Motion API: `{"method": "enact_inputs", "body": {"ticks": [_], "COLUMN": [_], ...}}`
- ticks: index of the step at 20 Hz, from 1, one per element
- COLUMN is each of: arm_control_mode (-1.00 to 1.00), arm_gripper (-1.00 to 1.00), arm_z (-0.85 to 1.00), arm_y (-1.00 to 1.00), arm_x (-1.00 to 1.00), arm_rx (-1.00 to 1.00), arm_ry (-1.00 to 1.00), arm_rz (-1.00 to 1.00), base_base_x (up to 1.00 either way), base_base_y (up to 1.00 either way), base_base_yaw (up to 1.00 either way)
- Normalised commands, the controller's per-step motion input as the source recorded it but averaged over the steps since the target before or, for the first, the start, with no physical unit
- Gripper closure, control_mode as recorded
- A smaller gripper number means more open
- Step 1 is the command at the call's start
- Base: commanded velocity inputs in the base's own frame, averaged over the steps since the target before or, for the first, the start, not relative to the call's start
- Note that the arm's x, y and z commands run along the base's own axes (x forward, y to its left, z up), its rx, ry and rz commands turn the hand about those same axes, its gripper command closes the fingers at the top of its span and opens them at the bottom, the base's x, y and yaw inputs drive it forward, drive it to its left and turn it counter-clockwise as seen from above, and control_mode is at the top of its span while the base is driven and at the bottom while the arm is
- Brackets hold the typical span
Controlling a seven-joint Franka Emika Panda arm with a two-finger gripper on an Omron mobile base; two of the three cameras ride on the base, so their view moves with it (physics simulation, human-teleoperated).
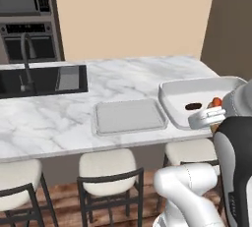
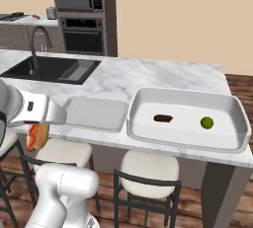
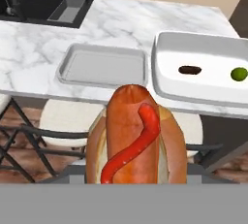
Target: Place the cold items (sweet potato and lime) from the fridge in one tupperware on the dining counter. Place the warm items (hot dog and kebab skewer) in the stove area in another tupperware.
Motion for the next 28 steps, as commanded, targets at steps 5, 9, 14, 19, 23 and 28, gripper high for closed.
{"method": "enact_inputs", "body": {"ticks": [5, 9, 14, 19, 23, 28], "arm_control_mode": [1.0, -1.0, -1.0, -1.0, -1.0, -1.0], "arm_gripper": [1.0, 1.0, 1.0, 1.0, 1.0, 1.0], "arm_z": [0.0, -0.16, -0.34, -0.56, -0.64, -0.54], "arm_y": [0.0, 0.01, 0.17, 0.22, 0.04, 0.0], "arm_x": [0.0, 1.0, 1.0, 1.0, 0.9, 0.92], "arm_rx": [0.0, 0.08, -0.04, -0.12, -0.04, 0.0], "arm_ry": [0.0, 0.36, 0.38, 0.2, -0.06, -0.13], "arm_rz": [0.0, 0.47, 0.35, 0.34, 0.21, 0.15], "base_base_x": [1.0, 0.0, 0.0, 0.0, 0.0, 0.0], "base_base_y": [-0.18, 0.0, 0.0, 0.0, 0.0, 0.0], "base_base_yaw": [0.58, 0.0, 0.0, 0.0, 0.0, 0.0]}}
